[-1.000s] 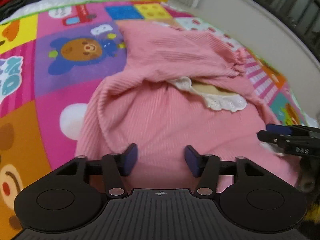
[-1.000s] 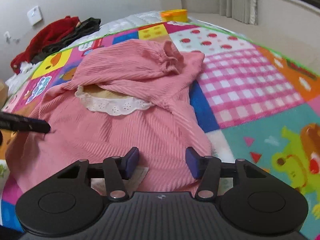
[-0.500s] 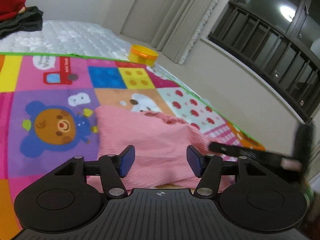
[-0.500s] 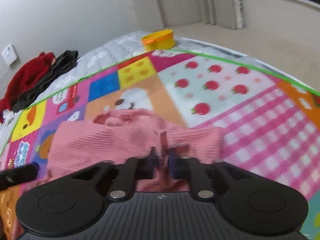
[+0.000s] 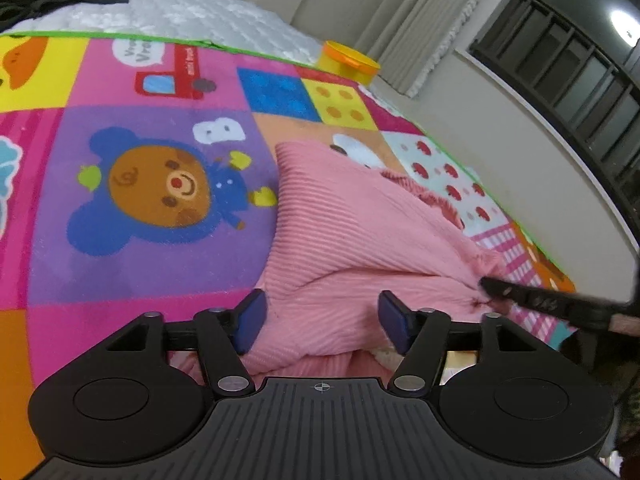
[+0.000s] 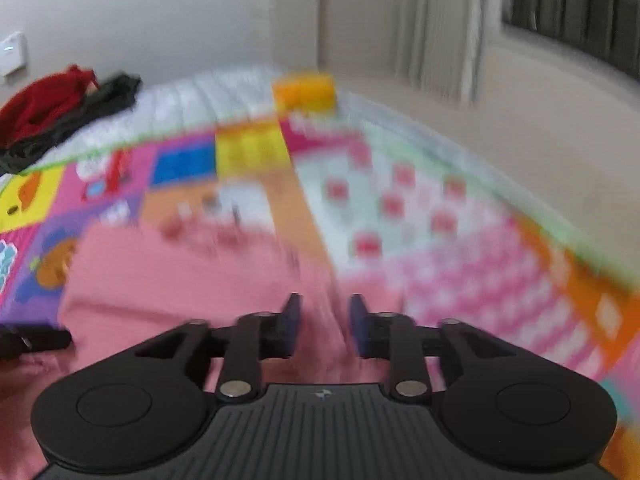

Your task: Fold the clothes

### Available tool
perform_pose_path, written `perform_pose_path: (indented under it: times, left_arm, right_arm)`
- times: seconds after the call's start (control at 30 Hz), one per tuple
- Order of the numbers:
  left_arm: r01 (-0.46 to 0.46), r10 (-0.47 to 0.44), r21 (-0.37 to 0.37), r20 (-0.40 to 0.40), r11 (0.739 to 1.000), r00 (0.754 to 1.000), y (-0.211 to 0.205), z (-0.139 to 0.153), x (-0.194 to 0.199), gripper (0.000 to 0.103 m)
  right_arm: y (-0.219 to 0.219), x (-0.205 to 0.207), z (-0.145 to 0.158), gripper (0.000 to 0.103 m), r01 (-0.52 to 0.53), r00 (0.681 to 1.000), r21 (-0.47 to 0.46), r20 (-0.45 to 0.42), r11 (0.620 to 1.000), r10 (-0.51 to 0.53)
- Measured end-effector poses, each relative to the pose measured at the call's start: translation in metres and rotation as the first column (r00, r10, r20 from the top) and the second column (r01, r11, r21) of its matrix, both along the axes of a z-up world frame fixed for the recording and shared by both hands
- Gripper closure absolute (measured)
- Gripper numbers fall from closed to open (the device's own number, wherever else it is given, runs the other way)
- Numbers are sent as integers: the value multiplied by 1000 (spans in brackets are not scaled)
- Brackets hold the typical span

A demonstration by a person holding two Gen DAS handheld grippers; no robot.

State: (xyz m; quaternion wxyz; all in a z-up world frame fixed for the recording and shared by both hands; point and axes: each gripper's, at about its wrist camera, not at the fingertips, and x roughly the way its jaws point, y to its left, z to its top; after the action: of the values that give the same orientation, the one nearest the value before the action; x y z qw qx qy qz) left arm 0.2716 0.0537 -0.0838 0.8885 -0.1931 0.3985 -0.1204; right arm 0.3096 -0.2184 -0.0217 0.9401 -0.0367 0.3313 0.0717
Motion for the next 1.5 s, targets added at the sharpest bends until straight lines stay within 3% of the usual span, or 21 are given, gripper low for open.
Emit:
perform_pose_path:
  times: [0.07, 0.13, 0.23, 0.33, 0.37, 0.4, 0.43, 0.6, 0.73, 0.83, 0.93, 1.03, 1.07, 1.1, 1.17, 1.23, 1.3, 1.37, 1.43, 1.47, 1.5]
  left_arm:
    - [-12, 12, 0, -7, 1000, 1000, 2, 0, 0, 27]
    - [-19, 19, -1, -13, 1000, 1000, 4, -1, 1, 26]
    - [-31, 31, -13, -11, 999, 999, 9, 0, 1, 26]
    - [-69, 70, -41, 16, 997, 997, 23, 7, 0, 24]
    - [-81, 83, -51, 24, 995, 996, 28, 9, -1, 23]
    - [-105, 108, -78, 33, 991, 994, 36, 11, -2, 21]
    - [-131, 136, -107, 42, 986, 990, 45, 13, -3, 20]
    - [-248, 275, -257, 74, 934, 959, 88, 22, -9, 19]
    - [-237, 301, -355, 138, 905, 944, 94, 42, -18, 19]
    - [-186, 267, -360, 188, 914, 945, 88, 63, -28, 13]
    - [-147, 206, -302, 173, 942, 963, 71, 68, -39, 11]
    - [-105, 144, -241, 152, 965, 978, 54, 71, -49, 10]
    - [-96, 123, -201, 125, 975, 985, 47, 67, -54, 10]
    - [-86, 102, -158, 94, 984, 990, 41, 63, -58, 11]
    - [-59, 63, -75, 41, 995, 997, 33, 51, -70, 11]
    - [-28, 28, -64, -6, 998, 1000, 33, 41, -82, 13]
    - [5, -11, -119, -48, 993, 999, 37, 33, -91, 13]
    - [21, -43, -247, -81, 969, 996, 43, 25, -93, 13]
    - [4, -37, -281, -110, 960, 993, 40, 19, -87, 13]
    - [-5, -33, -294, -125, 956, 992, 38, 17, -84, 13]
    - [0, -35, -278, -122, 961, 992, 35, 18, -82, 18]
  right_arm:
    - [10, 11, 8, 48, -50, 999, 21, 10, 999, 49]
    - [24, 31, 5, 48, -82, 997, 13, -12, 997, 82]
    - [42, 66, -19, 47, -85, 995, -47, -64, 995, 82]
    - [40, 95, -52, 48, -53, 988, 5, -148, 999, 53]
    - [34, 93, -56, 58, -42, 986, 46, -161, 998, 49]
    - [29, 91, -55, 83, -49, 985, 92, -160, 995, 63]
    - [24, 88, -52, 97, -57, 984, 140, -159, 989, 79]
    - [9, 15, 8, 100, -195, 974, 257, -60, 947, 217]
    - [-2, -58, 39, 100, -288, 946, 282, -63, 915, 317]
    - [-8, -105, 32, 100, -311, 923, 283, -137, 907, 359]
    - [-10, -141, 9, 100, -330, 897, 250, -217, 910, 385]
    - [-18, -161, 1, 95, -311, 897, 249, -241, 917, 369]
    - [-24, -166, 5, 81, -299, 906, 265, -222, 917, 360]
    - [-30, -170, 9, 54, -287, 916, 279, -201, 916, 348]
    - [-47, -175, 20, 28, -252, 941, 305, -144, 918, 306]
    - [-65, -179, 30, 27, -214, 962, 332, -94, 919, 258]
    - [-80, -174, 29, 25, -154, 977, 337, -89, 929, 194]
    - [-89, -161, 16, 25, -85, 985, 348, -114, 933, 132]
    - [-90, -148, 0, 25, -39, 986, 359, -137, 933, 94]
    - [-88, -141, -9, 26, -23, 986, 364, -148, 931, 82]
    - [-85, -135, -18, 35, -13, 985, 370, -157, 929, 77]
